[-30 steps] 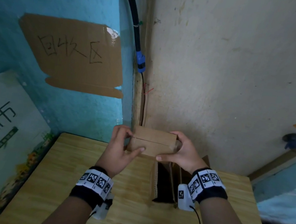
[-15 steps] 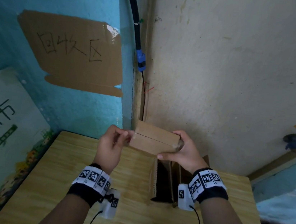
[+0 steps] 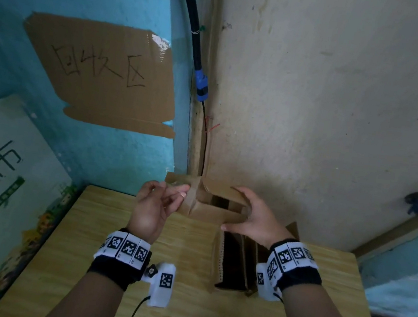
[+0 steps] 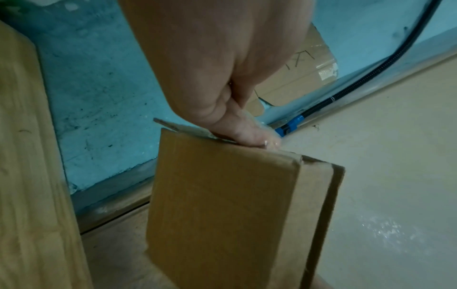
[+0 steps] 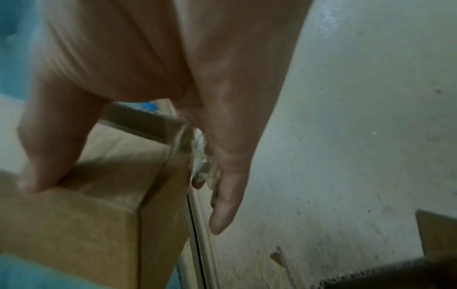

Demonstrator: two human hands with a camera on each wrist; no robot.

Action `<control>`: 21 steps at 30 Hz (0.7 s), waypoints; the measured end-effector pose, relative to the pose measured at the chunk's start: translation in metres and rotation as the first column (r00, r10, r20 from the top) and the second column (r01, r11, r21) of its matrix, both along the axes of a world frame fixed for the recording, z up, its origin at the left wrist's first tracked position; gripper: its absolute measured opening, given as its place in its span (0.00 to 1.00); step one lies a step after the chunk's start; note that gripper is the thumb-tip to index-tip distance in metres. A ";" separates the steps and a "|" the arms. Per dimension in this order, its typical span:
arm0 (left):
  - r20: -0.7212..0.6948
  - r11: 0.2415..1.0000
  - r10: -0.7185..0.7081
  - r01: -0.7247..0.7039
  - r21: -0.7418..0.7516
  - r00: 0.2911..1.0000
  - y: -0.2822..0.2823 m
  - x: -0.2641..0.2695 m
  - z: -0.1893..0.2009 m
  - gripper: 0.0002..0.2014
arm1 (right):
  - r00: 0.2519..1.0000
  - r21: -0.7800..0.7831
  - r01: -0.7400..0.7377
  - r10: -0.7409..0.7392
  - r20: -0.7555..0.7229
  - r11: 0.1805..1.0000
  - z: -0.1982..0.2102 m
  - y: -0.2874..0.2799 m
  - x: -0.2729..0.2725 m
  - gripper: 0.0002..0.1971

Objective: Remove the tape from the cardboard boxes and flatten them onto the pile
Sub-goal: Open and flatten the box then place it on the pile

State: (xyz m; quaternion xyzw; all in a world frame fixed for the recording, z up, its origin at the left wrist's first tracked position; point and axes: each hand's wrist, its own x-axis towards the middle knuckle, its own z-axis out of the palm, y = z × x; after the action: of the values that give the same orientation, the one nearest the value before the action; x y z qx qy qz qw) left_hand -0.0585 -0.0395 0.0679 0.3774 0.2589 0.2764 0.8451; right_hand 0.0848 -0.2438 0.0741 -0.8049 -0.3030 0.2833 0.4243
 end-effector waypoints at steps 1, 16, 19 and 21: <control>-0.014 1.000 -0.009 0.009 -0.004 1.000 0.000 0.001 0.000 0.10 | 1.000 -0.003 -0.011 0.011 0.029 1.000 -0.001 0.002 -0.002 0.52; 0.025 0.899 -0.281 0.272 -0.342 0.959 0.026 -0.016 -0.008 0.09 | 0.989 0.071 0.140 -0.143 0.039 0.988 -0.019 -0.012 0.004 0.47; -0.005 0.911 -0.316 0.302 -0.281 0.949 0.031 -0.022 -0.013 0.15 | 0.976 0.110 0.216 -0.217 -0.006 0.970 -0.017 -0.017 0.008 0.45; -0.026 0.920 -0.329 0.315 -0.232 0.944 0.029 -0.023 -0.015 0.23 | 0.980 0.110 0.198 -0.197 -0.020 0.974 -0.016 -0.018 0.009 0.47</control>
State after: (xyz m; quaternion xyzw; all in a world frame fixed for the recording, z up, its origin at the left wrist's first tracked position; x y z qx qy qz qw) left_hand -0.0815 -0.0104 0.0532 0.3254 0.2502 0.0903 0.9074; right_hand 0.0934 -0.2617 0.0585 -0.8048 -0.2348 0.2260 0.4961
